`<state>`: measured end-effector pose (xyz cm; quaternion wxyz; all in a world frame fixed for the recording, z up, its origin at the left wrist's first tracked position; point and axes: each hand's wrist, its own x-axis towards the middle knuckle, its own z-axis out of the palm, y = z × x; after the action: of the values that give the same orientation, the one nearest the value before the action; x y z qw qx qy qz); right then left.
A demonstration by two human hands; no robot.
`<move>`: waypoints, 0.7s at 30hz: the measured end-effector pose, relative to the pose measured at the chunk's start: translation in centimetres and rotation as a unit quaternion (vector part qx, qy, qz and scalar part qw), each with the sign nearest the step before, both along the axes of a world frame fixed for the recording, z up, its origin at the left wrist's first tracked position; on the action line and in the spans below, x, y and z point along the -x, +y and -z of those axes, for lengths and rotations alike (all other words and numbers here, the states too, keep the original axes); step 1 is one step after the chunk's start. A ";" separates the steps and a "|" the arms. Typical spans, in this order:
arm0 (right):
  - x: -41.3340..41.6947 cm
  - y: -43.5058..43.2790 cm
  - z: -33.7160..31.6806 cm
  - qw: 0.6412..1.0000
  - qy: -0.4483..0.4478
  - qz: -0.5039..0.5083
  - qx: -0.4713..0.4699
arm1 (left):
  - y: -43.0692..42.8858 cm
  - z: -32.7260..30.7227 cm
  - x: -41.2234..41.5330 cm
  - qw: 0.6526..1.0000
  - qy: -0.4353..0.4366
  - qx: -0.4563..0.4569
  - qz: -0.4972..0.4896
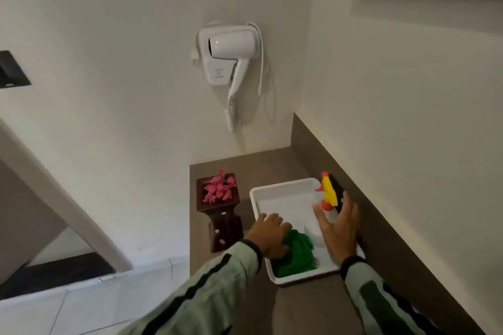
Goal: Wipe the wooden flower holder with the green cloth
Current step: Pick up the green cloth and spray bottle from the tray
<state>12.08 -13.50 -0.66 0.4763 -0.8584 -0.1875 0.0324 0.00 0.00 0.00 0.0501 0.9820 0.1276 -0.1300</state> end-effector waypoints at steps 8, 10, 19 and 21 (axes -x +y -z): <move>-4.1 2.7 0.9 0.995 0.084 -0.050 -0.012 | 0.4 3.8 -2.2 0.989 0.038 0.103 -0.096; -4.5 3.1 0.7 0.994 0.093 -0.050 -0.019 | 0.3 4.4 -2.5 0.988 0.044 0.091 -0.112; -2.6 3.3 -4.7 0.992 -0.074 -0.062 -0.083 | 0.7 0.6 -3.1 0.980 -0.018 0.131 -0.149; -2.0 2.7 -6.9 0.990 -0.073 -0.054 -0.107 | 0.6 -0.9 -1.4 0.974 -0.059 0.154 -0.157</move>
<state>14.05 -10.82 6.21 0.5483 -0.7910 -0.2702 -0.0254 1.43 0.58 0.92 0.2279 0.9362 0.2552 -0.0800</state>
